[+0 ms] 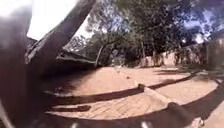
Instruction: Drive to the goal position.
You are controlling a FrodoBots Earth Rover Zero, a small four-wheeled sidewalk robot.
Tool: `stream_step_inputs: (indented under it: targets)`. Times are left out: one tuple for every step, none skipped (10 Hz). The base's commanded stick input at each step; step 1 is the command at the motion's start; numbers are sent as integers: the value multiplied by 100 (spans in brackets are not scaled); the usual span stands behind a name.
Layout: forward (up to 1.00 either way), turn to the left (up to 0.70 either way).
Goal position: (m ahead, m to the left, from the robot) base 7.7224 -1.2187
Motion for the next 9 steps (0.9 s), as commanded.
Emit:
stream_step_inputs:
  targets:
    - [70, 0]
    - [70, 0]
    - [70, 0]
    - [70, 0]
    - [70, 0]
    - [70, 0]
    - [70, 0]
    - [70, 0]
    - [70, 0]
